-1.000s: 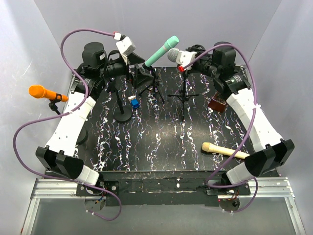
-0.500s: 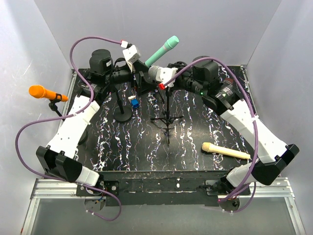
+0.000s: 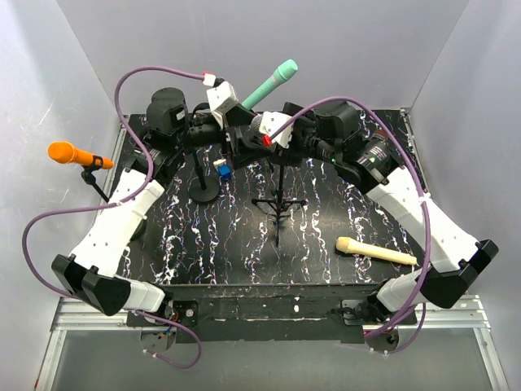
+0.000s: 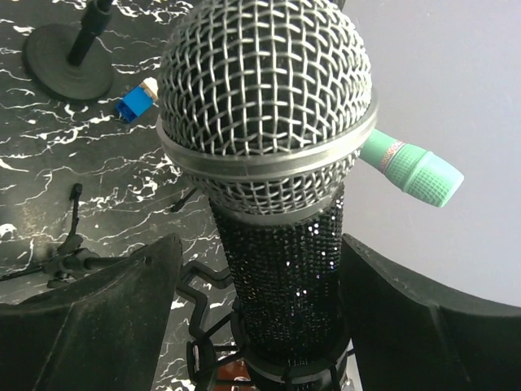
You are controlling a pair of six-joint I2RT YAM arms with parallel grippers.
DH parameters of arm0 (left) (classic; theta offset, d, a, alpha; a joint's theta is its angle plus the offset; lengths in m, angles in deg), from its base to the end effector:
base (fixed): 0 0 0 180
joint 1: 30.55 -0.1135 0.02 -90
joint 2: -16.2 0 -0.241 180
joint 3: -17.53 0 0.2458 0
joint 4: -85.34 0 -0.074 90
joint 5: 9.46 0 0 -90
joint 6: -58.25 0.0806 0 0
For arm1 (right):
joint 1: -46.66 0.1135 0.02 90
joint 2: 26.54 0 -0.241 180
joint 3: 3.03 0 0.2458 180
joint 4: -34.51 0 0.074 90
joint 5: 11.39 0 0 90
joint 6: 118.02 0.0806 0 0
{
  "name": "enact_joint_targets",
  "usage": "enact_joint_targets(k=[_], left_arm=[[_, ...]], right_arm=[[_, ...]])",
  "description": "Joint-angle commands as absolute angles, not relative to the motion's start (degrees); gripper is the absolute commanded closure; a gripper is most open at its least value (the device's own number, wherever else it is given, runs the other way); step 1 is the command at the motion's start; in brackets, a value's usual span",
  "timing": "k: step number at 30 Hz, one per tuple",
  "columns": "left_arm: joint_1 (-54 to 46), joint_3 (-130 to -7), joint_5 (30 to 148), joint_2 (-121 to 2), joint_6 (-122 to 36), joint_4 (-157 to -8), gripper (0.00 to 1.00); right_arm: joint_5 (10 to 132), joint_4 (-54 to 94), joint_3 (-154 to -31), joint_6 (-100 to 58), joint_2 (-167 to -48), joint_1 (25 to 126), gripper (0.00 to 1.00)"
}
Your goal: Remove the microphone from the stand
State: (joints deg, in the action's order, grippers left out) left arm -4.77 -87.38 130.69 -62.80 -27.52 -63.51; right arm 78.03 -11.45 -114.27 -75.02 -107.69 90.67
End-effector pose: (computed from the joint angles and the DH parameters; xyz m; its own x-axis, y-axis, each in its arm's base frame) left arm 0.2614 -0.1950 0.4460 -0.0107 0.0576 -0.9983 0.9705 0.2409 0.0035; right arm 0.2471 0.2398 0.4326 0.3791 -0.6506 -0.6580 -0.6224 0.3469 -0.7016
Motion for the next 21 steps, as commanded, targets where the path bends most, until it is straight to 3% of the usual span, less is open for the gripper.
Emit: enact_joint_targets(k=[1, 7, 11, 21], left_arm=[[-3.05, -85.9, 128.18, -62.19, -27.88, -65.58, 0.02], [-2.52, -86.95, 124.49, -64.48, -31.31, -71.03, 0.05], [-2.52, -89.49, 124.57, -65.88, -31.31, -71.22, 0.23], [-2.52, -94.59, 130.47, -65.8, -25.87, -63.84, 0.81]], right_arm=[[76.06, -17.31, -117.26, -71.79, -106.88, 90.69, 0.16], [76.06, -17.24, -117.18, -69.85, -106.7, 90.52, 0.2], [75.71, -15.3, -115.51, -68.98, -106.0, 89.55, 0.22], [72.99, -14.77, -114.19, -66.95, -106.79, 82.87, 0.29]])
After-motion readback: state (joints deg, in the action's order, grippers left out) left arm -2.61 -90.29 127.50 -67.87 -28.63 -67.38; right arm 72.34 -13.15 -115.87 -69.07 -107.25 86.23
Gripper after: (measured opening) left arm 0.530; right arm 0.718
